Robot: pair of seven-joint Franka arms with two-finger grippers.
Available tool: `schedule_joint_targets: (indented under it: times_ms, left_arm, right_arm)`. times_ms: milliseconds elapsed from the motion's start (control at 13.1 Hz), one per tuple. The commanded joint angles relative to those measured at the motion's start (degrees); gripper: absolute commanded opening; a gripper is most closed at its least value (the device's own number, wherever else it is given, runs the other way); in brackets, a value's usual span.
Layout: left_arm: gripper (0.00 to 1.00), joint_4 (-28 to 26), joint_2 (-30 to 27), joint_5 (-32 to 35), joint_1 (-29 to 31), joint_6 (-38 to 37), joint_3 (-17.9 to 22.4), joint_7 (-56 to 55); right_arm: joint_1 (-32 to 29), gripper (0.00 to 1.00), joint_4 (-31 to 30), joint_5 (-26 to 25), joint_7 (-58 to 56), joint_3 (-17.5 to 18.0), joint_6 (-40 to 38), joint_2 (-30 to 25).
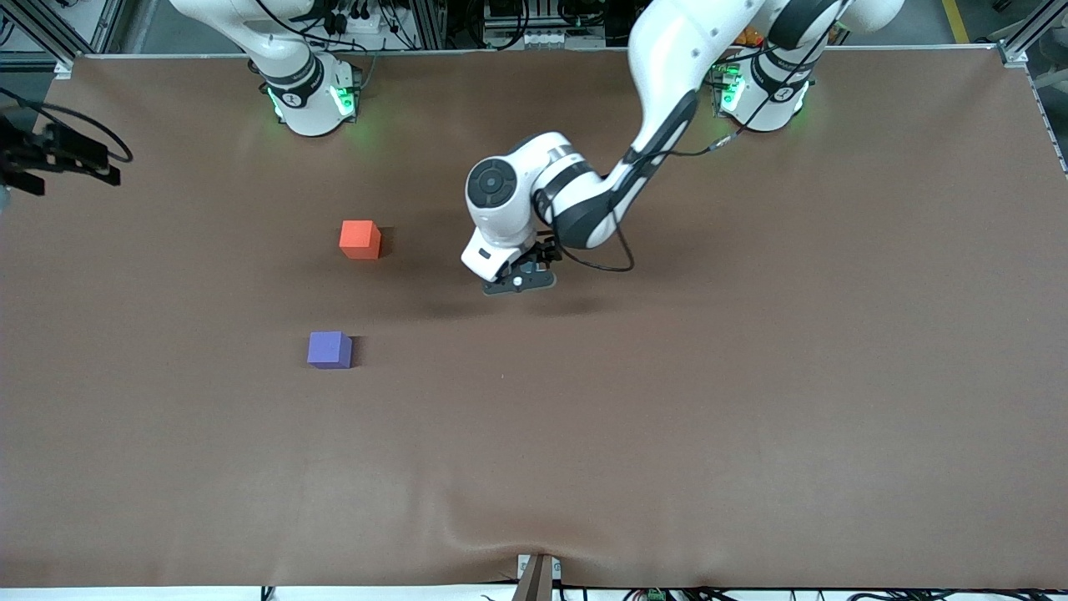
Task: Place blue block between orange and purple blocks
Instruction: 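Set the cube down with the left gripper while the right gripper approaches, then grasp the blue cube with the right gripper while the left gripper withdraws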
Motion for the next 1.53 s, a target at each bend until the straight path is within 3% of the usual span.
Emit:
schedule_joint_targets:
  times_ms: [0, 306, 459, 842, 1071, 1301, 1454]
  left_arm:
    - [1.00, -2.00, -9.15, 0.50, 3.88, -5.16, -0.06, 0.12]
    - [1.00, -2.09, -16.89, -1.34, 16.35, -13.78, -0.67, 9.32]
    - [1.00, -2.18, -19.10, -2.48, 22.85, -16.94, -0.67, 16.08]
    - [1.00, -2.36, -23.23, -2.49, 36.92, -23.89, -0.67, 35.24]
    - [1.00, -2.71, -25.78, -2.49, 38.88, -28.11, -0.67, 40.90]
    - [1.00, -6.47, -31.30, -2.05, 41.42, -29.17, -0.15, 46.85]
    - [1.00, -9.99, -35.44, -2.05, 40.65, -29.17, 4.39, 52.66]
  right_arm:
    - [1.06, 1.00, 1.21, 0.89, -1.75, 0.00, -1.05, 8.38]
    - [7.81, 1.00, -1.34, 3.43, 0.94, 0.44, 3.06, 8.47]
    - [11.76, 1.00, -3.70, 9.30, 14.68, 0.44, 5.61, 8.56]
    - [25.90, 1.00, -12.47, 12.23, 29.32, 0.70, 22.54, 9.08]
    - [34.17, 1.00, -19.70, 12.32, 34.18, 0.87, 36.89, 11.09]
    - [39.37, 1.00, -19.80, 12.40, 38.83, 0.79, 44.37, 16.36]
    - [42.44, 1.00, -19.89, 12.41, 39.80, 0.79, 49.55, 19.87]
